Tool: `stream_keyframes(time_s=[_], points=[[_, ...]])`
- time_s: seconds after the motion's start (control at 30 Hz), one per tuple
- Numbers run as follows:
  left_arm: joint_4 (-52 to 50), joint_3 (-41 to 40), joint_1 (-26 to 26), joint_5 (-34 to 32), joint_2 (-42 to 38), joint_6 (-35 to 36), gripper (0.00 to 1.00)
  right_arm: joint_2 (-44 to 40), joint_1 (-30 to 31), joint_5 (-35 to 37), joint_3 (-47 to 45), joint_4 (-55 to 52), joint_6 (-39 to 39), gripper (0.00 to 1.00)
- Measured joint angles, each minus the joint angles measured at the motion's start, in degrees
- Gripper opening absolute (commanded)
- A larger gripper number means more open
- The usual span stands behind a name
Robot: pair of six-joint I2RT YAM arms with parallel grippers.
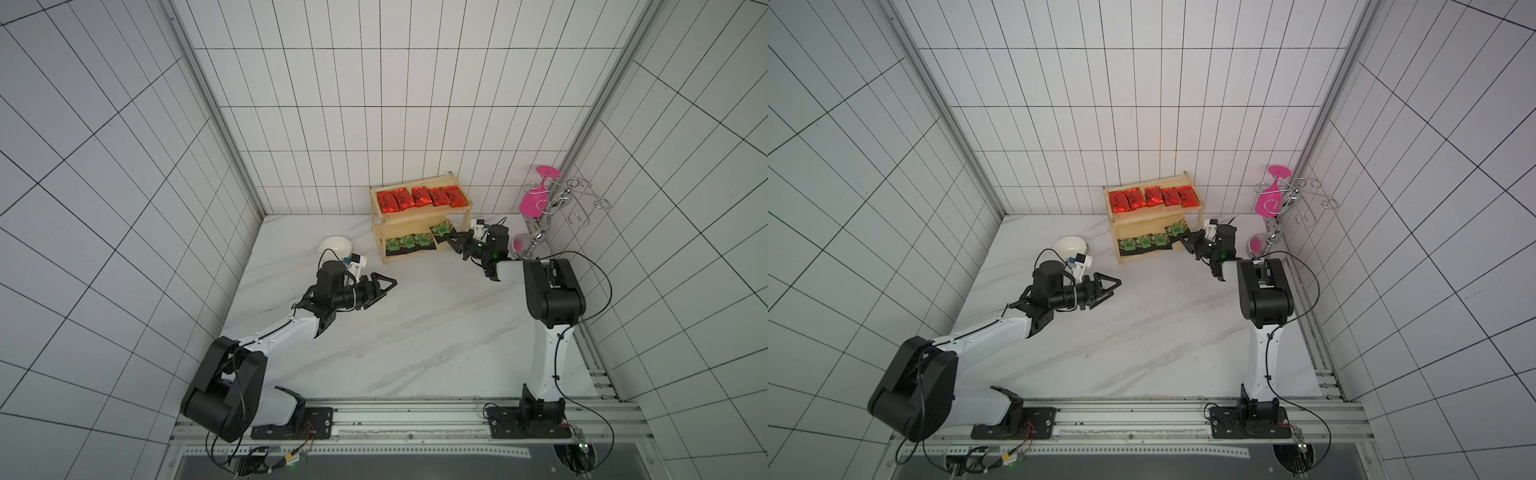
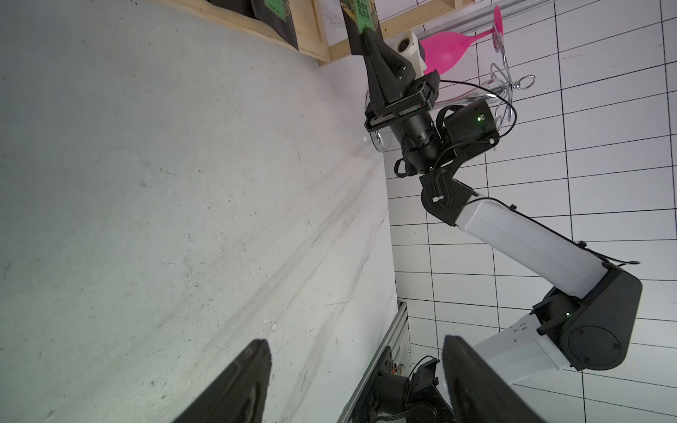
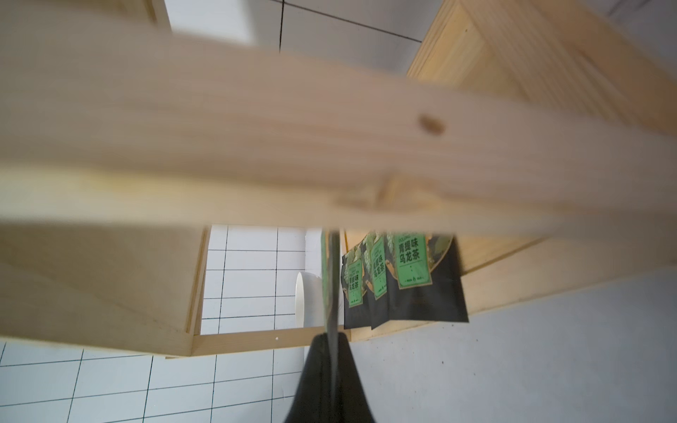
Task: Place the tea bags on the shelf by color
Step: Place the tea bag on the shelf.
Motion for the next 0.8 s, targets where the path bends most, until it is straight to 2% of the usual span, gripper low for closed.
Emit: stream_keyframes(time_s=[0.8], points=[[0.0,0.0,0.3,-0.2,0.0,0.8,0.77,8.6,-0.6,0.3,7.9,-0.6,7.0,0.02]])
